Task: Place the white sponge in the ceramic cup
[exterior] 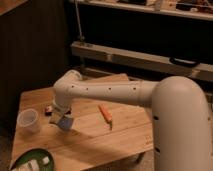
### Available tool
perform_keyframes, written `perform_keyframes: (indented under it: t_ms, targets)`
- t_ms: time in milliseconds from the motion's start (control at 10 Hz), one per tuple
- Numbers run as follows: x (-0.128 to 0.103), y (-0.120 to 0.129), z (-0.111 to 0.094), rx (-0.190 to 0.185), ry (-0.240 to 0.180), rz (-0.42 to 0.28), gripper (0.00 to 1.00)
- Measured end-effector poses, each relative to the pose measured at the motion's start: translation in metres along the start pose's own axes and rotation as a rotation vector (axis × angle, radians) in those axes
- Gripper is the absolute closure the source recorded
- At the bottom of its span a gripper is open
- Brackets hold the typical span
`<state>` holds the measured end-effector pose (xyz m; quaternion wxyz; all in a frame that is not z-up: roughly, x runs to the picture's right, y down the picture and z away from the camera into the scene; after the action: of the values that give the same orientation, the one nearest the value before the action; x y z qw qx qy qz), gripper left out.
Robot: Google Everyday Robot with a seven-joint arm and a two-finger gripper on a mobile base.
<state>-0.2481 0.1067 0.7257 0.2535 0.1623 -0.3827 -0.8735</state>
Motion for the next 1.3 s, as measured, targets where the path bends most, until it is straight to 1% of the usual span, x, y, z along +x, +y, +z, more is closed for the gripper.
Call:
perform_keyframes:
  t_ms: [100, 200, 300, 400, 500, 600, 700, 800, 900, 1000, 1100, 1200, 1300]
  targets:
    - [0.017, 0.003, -0.011, 0.028, 0.054, -0.019, 1.00]
    - [0.033, 0.004, -0.016, 0.055, 0.098, -0.036, 1.00]
    - [0.060, 0.005, -0.017, 0.097, 0.159, -0.065, 1.00]
    - [0.080, 0.003, -0.017, 0.125, 0.195, -0.090, 1.00]
    - [0.105, 0.000, -0.016, 0.160, 0.235, -0.121, 1.00]
    - [0.131, -0.005, -0.013, 0.206, 0.276, -0.159, 1.00]
    - [0.159, -0.017, -0.013, 0.264, 0.320, -0.206, 1.00]
    - [0.175, -0.030, -0.014, 0.308, 0.352, -0.242, 1.00]
    - [0.188, -0.045, -0.014, 0.347, 0.376, -0.281, 1.00]
    - [0.192, -0.056, -0.011, 0.380, 0.393, -0.309, 1.00]
    - [0.190, -0.061, -0.008, 0.398, 0.405, -0.331, 1.00]
    - [0.184, -0.063, -0.005, 0.405, 0.409, -0.342, 1.00]
    - [0.172, -0.063, 0.001, 0.405, 0.408, -0.354, 1.00]
